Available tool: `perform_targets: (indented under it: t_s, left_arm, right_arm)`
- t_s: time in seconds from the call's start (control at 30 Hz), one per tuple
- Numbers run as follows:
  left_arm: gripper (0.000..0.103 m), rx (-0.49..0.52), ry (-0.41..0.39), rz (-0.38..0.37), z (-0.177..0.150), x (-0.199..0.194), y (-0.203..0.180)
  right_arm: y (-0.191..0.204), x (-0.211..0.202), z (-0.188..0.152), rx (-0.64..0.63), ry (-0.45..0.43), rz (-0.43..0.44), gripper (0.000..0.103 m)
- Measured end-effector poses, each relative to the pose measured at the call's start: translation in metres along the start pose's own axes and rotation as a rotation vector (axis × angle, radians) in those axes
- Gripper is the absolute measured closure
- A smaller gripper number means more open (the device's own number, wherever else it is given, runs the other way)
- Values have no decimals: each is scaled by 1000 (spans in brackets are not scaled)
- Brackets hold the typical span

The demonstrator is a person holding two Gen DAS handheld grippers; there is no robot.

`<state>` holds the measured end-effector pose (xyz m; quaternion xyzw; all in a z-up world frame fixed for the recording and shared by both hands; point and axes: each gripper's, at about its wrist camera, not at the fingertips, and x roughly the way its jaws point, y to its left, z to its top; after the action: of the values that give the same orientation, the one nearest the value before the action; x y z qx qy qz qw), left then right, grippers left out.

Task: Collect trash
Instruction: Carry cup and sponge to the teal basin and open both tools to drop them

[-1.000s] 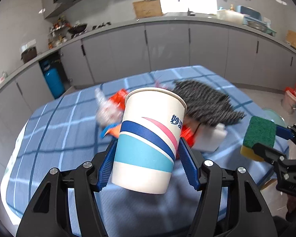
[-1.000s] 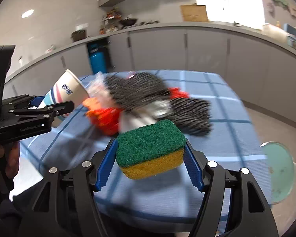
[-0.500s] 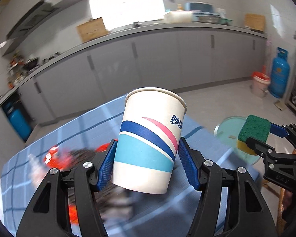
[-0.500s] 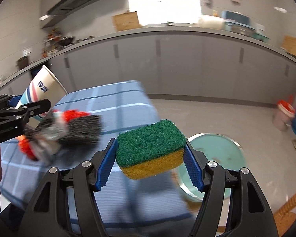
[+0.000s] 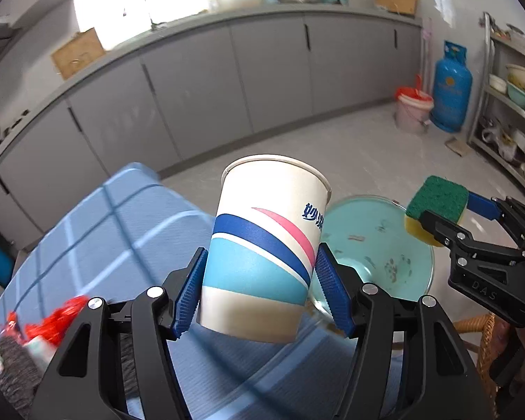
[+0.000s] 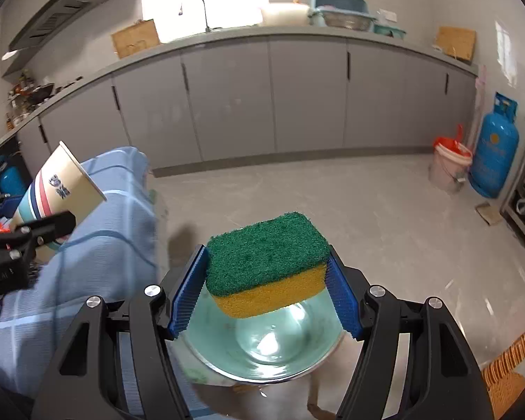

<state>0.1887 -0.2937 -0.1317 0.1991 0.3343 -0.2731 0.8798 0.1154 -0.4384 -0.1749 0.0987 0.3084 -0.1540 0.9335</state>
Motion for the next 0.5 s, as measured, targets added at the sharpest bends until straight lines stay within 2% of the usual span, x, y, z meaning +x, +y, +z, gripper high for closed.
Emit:
perform_targets:
  t_s: [0.3, 0.37, 0.43, 0.5]
  left_arm:
    - [40, 40, 50, -54, 9, 46, -28]
    - [33, 47, 54, -52, 10, 49, -30]
    - [27, 46, 48, -56, 12, 49, -28]
    - [26, 52, 40, -35, 13, 49, -26]
  right_arm:
    - [-26, 29, -10, 15, 35, -28, 33]
    - [-32, 30, -10, 30, 19, -36, 24]
    - [-35, 30, -9, 44, 16, -41, 22]
    - [-37, 30, -9, 53, 12, -48, 18]
